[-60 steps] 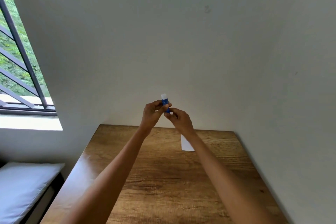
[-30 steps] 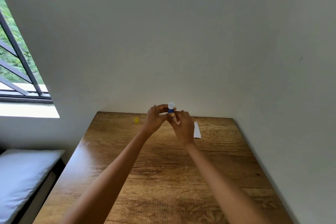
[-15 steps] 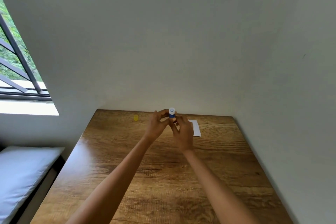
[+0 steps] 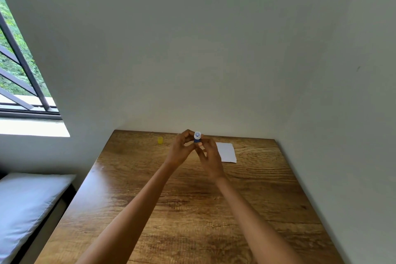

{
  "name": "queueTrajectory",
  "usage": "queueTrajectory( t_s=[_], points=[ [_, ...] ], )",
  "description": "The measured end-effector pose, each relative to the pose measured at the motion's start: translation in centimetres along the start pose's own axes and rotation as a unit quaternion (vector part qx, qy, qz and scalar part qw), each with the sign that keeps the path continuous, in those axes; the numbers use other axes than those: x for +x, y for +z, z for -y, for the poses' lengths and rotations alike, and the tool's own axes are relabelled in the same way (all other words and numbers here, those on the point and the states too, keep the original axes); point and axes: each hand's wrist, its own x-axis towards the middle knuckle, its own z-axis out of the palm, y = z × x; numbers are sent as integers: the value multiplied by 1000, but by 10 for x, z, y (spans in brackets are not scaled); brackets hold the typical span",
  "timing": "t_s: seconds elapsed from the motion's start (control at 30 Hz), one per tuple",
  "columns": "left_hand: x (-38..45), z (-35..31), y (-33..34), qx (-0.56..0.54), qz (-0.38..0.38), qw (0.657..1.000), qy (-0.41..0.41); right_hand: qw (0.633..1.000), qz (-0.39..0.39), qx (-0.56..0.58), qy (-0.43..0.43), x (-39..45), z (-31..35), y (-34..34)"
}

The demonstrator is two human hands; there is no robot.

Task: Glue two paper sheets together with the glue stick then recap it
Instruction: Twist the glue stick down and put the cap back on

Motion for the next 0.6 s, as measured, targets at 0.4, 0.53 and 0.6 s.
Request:
queueTrajectory(
  t_s=[0.4, 0.53, 0.6],
  points=[
    [3, 14, -7, -46, -19, 998, -24, 999, 33, -11, -1, 5, 7, 9],
    [4, 17, -11, -87, -13, 995, -39, 998, 46, -36, 2, 9, 6, 3],
    [3, 17, -8, -87, -24, 995, -37, 998, -21, -59, -2, 10, 6, 6]
  ],
)
